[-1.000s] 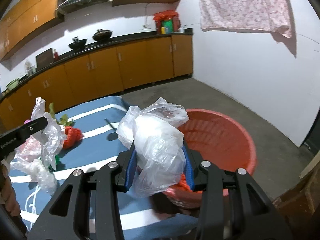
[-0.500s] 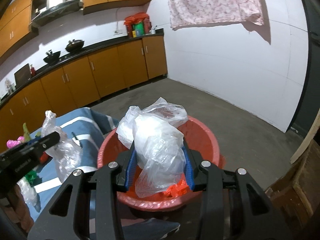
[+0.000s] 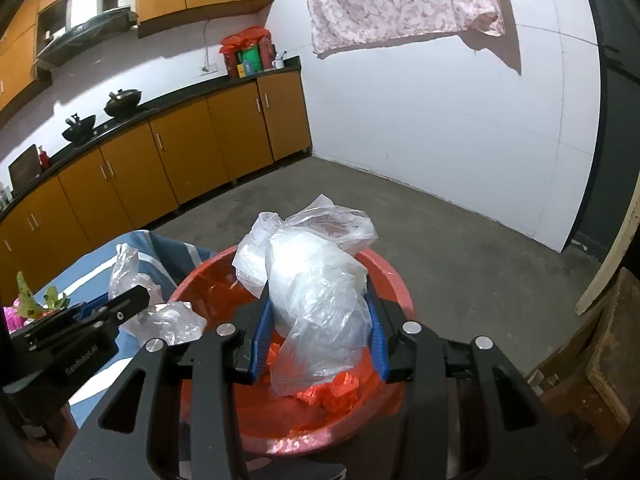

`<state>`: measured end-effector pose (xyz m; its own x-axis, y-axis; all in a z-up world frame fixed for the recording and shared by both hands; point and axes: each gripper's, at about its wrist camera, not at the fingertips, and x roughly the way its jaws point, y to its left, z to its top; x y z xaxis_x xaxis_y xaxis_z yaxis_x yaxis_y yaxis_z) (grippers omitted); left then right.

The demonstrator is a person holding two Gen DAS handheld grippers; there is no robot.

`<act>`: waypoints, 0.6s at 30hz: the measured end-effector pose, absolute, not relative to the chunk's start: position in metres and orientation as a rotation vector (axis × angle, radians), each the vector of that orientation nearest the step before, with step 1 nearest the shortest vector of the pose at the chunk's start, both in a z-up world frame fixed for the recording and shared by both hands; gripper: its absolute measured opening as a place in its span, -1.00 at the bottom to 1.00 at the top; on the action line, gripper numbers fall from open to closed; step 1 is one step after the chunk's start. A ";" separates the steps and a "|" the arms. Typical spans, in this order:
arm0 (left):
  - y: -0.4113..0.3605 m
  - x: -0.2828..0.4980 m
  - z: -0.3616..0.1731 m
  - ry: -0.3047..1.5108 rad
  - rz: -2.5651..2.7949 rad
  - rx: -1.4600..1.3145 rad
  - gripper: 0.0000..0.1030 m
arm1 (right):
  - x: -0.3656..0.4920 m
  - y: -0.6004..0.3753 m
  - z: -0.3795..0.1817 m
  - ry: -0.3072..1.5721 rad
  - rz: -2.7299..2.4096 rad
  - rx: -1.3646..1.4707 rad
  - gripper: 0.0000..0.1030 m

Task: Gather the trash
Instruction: 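Carry both bags over the basket and open both tools to drop them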

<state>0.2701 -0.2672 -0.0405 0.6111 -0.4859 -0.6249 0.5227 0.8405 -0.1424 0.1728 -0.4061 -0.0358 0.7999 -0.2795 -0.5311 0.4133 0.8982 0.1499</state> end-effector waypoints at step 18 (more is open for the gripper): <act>-0.270 0.290 -0.062 0.762 -0.597 0.029 -0.06 | 0.187 -0.421 -0.034 0.478 -0.327 0.314 0.22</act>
